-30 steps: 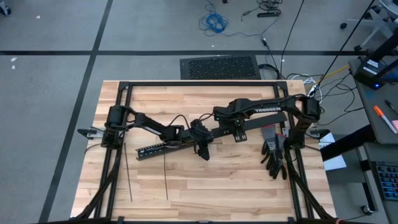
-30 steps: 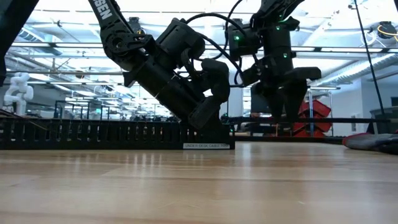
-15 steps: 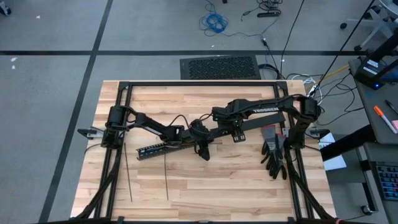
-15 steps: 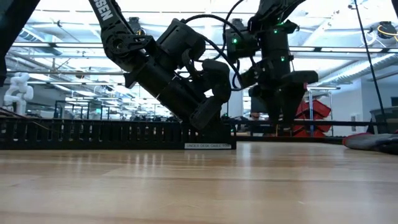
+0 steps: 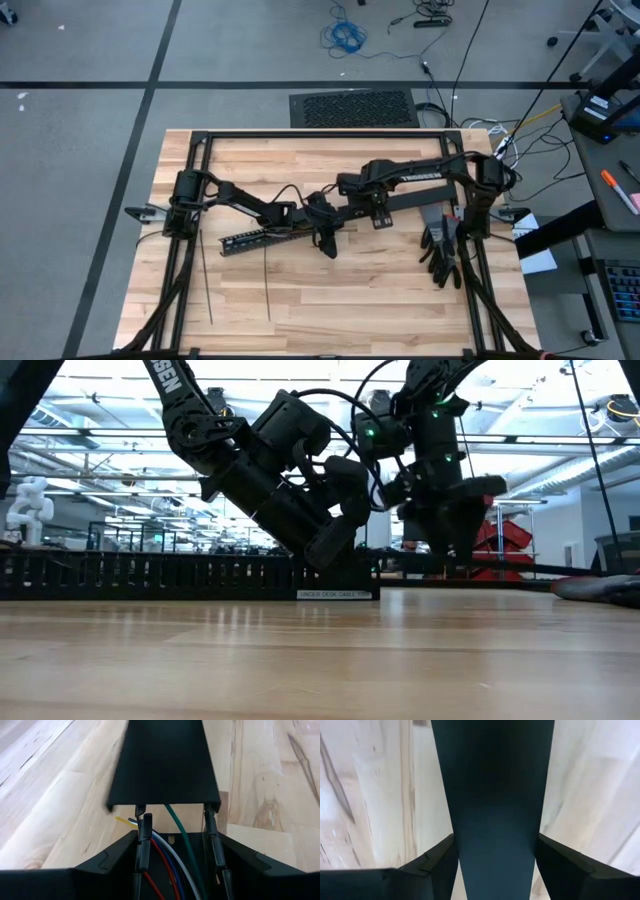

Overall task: Ziptie cables
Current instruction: Close the black cable duct with the cable duct cover

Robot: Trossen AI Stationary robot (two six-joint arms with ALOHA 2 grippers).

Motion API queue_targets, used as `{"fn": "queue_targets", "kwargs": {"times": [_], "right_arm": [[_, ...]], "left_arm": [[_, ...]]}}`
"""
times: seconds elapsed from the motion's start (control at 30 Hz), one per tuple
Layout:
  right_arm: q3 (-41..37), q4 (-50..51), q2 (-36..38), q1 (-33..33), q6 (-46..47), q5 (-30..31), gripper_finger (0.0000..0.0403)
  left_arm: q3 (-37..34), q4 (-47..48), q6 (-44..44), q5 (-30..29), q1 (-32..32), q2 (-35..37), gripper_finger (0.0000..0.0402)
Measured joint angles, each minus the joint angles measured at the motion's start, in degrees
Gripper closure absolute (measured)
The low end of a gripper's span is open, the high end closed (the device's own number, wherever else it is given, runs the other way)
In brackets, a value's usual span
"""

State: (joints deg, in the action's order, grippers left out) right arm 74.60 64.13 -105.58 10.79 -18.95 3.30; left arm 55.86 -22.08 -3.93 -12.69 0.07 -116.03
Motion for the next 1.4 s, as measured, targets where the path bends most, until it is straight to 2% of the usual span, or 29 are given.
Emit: {"fn": "queue_targets", "kwargs": {"times": [0.43, 0.73, 0.93, 1.4], "right_arm": [[1.7, 2.3, -0.3, 0.0, 0.9, 0.0, 0.0174], [4.9, 8.4, -6.2, -0.8, 3.1, 1.6, 0.0173], [8.3, 12.2, -6.2, -1.6, 4.6, 4.3, 0.0173], [11.5, 20.7, -6.2, -1.8, 7.6, 4.5, 0.0173]], "left_arm": [[0.0, 0.0, 0.0, 0.0, 0.1, 0.0, 0.0173], [0.0, -0.1, -0.1, -0.4, 0.1, 0.0, 0.0173], [0.0, -0.1, -0.1, -0.9, -0.1, 0.0, 0.0173], [0.0, -0.1, -0.2, -1.0, -0.1, 0.0, 0.0173]]}}
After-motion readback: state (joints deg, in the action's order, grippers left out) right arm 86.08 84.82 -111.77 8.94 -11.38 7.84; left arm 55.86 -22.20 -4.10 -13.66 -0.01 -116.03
